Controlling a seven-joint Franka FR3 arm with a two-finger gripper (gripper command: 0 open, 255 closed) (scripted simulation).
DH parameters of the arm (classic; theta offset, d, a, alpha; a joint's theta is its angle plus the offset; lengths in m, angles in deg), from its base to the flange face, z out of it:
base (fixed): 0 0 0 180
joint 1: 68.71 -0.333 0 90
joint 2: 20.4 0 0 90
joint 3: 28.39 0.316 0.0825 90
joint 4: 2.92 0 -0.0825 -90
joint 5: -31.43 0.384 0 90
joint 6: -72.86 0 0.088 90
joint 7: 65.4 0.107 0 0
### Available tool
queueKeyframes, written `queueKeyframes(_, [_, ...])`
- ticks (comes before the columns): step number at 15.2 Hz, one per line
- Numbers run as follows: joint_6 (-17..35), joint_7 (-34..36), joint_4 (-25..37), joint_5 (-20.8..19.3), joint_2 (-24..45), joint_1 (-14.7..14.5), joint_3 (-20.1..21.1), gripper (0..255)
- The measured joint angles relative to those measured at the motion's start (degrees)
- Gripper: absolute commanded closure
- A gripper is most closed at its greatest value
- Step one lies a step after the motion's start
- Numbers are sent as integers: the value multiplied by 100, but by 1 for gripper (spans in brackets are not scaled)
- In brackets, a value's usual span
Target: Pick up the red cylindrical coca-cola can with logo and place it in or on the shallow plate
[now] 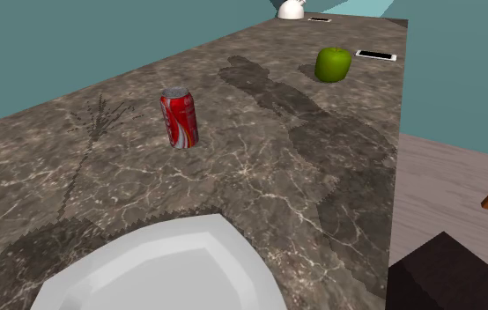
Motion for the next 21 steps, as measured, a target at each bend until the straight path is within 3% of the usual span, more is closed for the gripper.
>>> queueKeyframes(3, [189, 106, -6, 76, 163, -25, 60, 0])
queueKeyframes(12, [1480, 950, 197, 584, 1459, -230, 616, 0])
queueKeyframes(21, [2589, 1765, 1113, 728, 3233, -353, 1124, 0])
